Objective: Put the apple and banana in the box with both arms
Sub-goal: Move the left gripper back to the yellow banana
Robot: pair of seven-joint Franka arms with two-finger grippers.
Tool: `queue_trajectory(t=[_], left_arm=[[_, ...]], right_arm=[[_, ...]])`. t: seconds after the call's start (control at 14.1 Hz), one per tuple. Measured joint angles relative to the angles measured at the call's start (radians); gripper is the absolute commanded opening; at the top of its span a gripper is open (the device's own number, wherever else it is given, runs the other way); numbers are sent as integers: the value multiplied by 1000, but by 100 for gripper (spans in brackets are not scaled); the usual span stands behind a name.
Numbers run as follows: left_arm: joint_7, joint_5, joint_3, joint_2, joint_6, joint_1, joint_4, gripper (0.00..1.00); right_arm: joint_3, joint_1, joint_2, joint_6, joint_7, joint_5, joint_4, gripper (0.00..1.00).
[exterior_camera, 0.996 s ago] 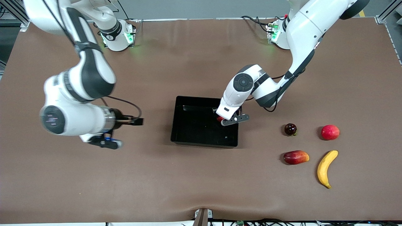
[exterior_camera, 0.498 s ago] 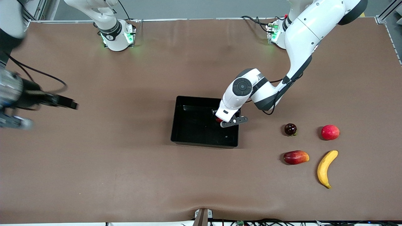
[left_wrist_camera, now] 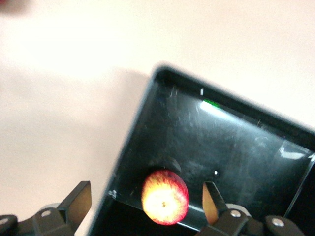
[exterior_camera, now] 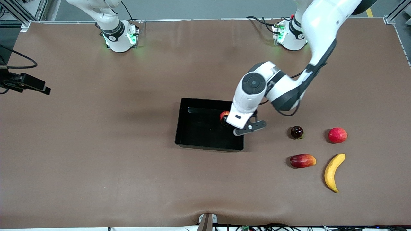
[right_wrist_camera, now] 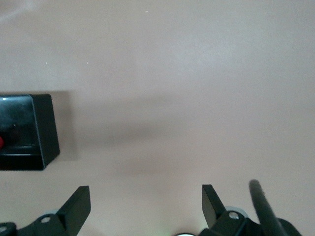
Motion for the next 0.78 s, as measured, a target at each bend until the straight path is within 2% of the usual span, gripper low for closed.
queue_trajectory(t=[0.14,0.36,0.64,0.78], left_arm=[[123,0,2,-29,-38,67,21,100],[397,0,10,-26,-57,220,17,100],[709,13,23,42,-43,398,13,100],[819,86,29,88,-4,457,13,100]], right_arm=[[-4,-9,-37,17,-26,0,-61,100],[-19,-10,-71,52,-81,-4,-118,100],[-23,-9,-102,91,-127,-17,-170,100],[-21,0,-142,107,-130,-19,-221,100]])
